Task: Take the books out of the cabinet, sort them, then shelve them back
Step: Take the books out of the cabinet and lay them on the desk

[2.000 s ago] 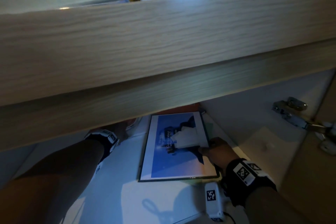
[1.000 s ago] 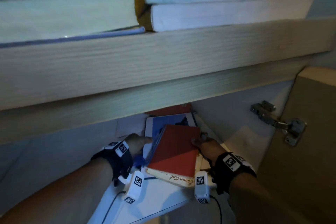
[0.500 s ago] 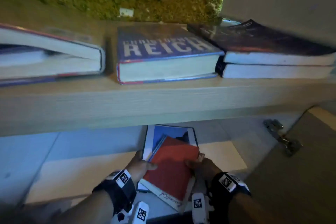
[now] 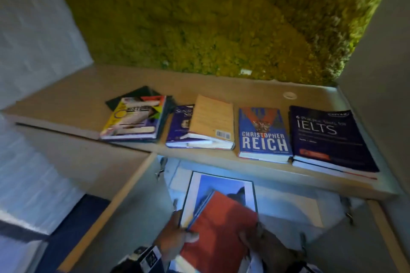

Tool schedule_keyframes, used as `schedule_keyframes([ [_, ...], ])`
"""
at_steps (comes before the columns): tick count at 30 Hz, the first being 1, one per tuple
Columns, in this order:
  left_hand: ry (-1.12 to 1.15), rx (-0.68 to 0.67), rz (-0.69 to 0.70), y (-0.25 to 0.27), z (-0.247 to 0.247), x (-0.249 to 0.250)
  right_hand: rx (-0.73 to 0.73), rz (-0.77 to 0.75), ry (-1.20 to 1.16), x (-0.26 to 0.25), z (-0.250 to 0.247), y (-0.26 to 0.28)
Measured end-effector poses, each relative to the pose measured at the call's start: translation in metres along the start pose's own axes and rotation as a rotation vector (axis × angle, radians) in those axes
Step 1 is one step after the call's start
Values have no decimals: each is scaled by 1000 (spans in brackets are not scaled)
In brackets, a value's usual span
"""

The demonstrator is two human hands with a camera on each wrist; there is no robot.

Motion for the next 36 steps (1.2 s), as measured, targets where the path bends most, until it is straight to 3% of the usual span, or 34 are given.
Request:
schedule_keyframes([
  [2,39,43,28,39,-16,11,-7,-51,-198,-37,29,30],
  [6,207,18,71,93,-50,32,-212,-180,-486,-98,70,55],
  [12,182,114,254,126,-99,100,-263,-224,-398,-205,64,42],
  [18,81,183,383,67,-157,188,-135,-358,-305,-318,21,-13],
  [21,6,243,350,-1,-207,223,-33,-362,-262,-360,-4,-64],
  [23,-15,213,301,-71,-256,241,21,-360,-276,-386,-20,-109],
  [27,-147,183,298,-114,-282,285,70,-323,-267,-411,-27,-173],
  [33,-264,279,98,-152,-362,264,-21,-119,-169,-402,-3,-302],
  [36,-337,308,-18,-151,-392,241,-107,-4,-177,-423,34,-298],
])
Point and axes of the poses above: each hand's wrist, its own y-axis away from the middle knuckle, its own z-axis out of the palm, x = y × z, the point moved 1 cm from there along -y, towards the middle knuckle, and after that the axes turned 14 degrees about -x, right-handed, at the moved point
